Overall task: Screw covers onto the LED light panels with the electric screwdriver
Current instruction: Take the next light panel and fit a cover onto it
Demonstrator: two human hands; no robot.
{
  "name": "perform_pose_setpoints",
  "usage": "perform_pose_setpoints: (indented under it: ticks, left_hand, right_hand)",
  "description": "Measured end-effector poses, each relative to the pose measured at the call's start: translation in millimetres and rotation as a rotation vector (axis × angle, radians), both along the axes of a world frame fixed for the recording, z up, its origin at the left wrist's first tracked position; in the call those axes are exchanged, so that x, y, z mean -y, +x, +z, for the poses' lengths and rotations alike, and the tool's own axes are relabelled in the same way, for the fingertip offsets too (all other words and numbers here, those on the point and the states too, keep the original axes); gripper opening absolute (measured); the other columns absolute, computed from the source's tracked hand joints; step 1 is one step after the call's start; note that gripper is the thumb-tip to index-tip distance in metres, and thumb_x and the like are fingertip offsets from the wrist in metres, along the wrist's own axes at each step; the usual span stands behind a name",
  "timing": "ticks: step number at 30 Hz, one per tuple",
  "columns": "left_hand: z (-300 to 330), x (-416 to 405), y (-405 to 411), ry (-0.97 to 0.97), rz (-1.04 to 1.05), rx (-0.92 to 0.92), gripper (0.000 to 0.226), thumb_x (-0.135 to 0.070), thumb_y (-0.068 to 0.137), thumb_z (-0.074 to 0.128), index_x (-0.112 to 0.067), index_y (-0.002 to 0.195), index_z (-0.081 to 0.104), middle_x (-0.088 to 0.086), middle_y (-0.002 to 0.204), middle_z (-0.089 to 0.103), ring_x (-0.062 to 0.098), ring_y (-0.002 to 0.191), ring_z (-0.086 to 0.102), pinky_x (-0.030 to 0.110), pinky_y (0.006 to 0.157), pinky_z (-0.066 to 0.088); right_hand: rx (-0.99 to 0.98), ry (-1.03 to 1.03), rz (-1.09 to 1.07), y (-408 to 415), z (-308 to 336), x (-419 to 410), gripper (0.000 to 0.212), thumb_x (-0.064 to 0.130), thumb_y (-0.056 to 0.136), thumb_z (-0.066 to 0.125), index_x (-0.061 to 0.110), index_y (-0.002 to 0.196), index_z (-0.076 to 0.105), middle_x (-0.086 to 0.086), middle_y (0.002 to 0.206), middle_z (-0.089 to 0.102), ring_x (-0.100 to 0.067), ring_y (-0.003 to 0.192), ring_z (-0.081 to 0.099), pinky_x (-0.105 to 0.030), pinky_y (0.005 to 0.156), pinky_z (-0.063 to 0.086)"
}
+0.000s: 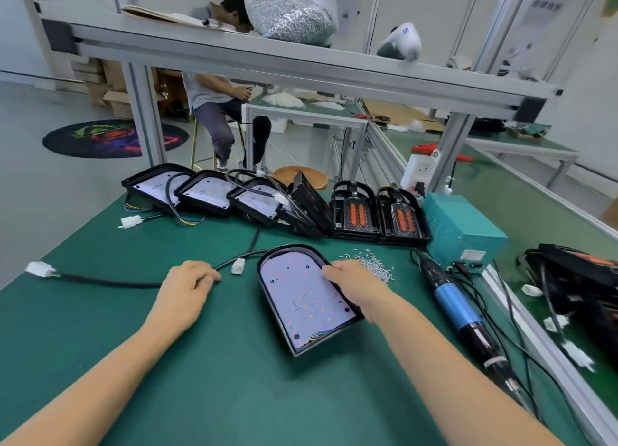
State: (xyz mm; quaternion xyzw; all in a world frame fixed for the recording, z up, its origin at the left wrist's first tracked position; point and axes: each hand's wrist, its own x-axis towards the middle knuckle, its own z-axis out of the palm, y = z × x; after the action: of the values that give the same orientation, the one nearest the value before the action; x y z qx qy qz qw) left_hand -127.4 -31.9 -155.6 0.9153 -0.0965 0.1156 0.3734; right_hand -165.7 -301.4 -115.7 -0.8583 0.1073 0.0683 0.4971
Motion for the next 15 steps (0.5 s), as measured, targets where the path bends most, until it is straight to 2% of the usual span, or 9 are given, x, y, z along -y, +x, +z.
perform_pose_setpoints:
  ticks: [2, 4, 7, 10, 13, 15]
  left_hand:
    - [2, 7, -5, -0.060, -0.006, 0.095, 0.022, -0.003, 0.093, 0.052, -0.002, 0.077, 0.068, 0.004, 0.085, 0.063, 0.023, 0.086, 0.053, 0.024, 0.076, 0.034]
    - [4, 19, -10, -0.146, 0.024, 0.109, 0.018, -0.012, 0.095, 0.053, -0.008, 0.086, 0.068, -0.001, 0.091, 0.062, 0.019, 0.091, 0.052, 0.027, 0.081, 0.035]
    - [4, 44, -14, -0.373, 0.039, -0.131, 0.013, -0.031, 0.095, 0.053, -0.024, 0.100, 0.062, -0.008, 0.098, 0.060, 0.011, 0.091, 0.053, 0.026, 0.079, 0.036]
    - [8, 64, -6, -0.613, 0.037, -0.417, 0.023, -0.033, 0.095, 0.053, -0.015, 0.108, 0.060, 0.003, 0.101, 0.062, 0.017, 0.083, 0.055, 0.031, 0.075, 0.048]
    - [13, 70, 4, -0.642, 0.039, -0.484, 0.022, -0.031, 0.094, 0.056, -0.011, 0.101, 0.062, 0.009, 0.100, 0.062, 0.022, 0.081, 0.054, 0.035, 0.077, 0.048]
    - [15, 74, 6, -0.581, 0.010, -0.482, 0.021, -0.032, 0.093, 0.057, -0.013, 0.097, 0.063, 0.006, 0.105, 0.061, 0.021, 0.092, 0.054, 0.032, 0.082, 0.041]
  right_hand:
    - [0.011, -0.021, 0.024, -1, 2, -2, 0.044, 0.014, 0.100, 0.046, 0.024, 0.065, 0.022, 0.003, 0.063, 0.017, -0.012, 0.049, 0.017, -0.025, 0.045, 0.013]
    - [0.010, -0.040, 0.047, -2, 4, -6, 0.045, 0.013, 0.100, 0.047, 0.023, 0.063, 0.022, 0.003, 0.059, 0.019, -0.011, 0.043, 0.017, -0.022, 0.040, 0.012]
    - [0.007, -0.068, 0.060, -3, 6, -12, 0.044, 0.011, 0.099, 0.045, 0.020, 0.061, 0.024, 0.001, 0.056, 0.024, -0.014, 0.048, 0.019, -0.026, 0.043, 0.015]
    - [0.016, -0.080, 0.053, -4, 6, -14, 0.045, 0.010, 0.099, 0.045, 0.020, 0.061, 0.023, 0.002, 0.054, 0.023, -0.014, 0.048, 0.018, -0.026, 0.043, 0.015]
    - [0.036, -0.088, 0.044, -7, 6, -12, 0.044, 0.011, 0.099, 0.044, 0.020, 0.062, 0.023, 0.003, 0.055, 0.023, -0.014, 0.049, 0.017, -0.024, 0.039, 0.015]
    - [0.051, -0.075, 0.060, -7, 4, -13, 0.043, 0.013, 0.099, 0.045, 0.020, 0.062, 0.024, 0.003, 0.055, 0.025, -0.015, 0.050, 0.020, -0.024, 0.041, 0.017]
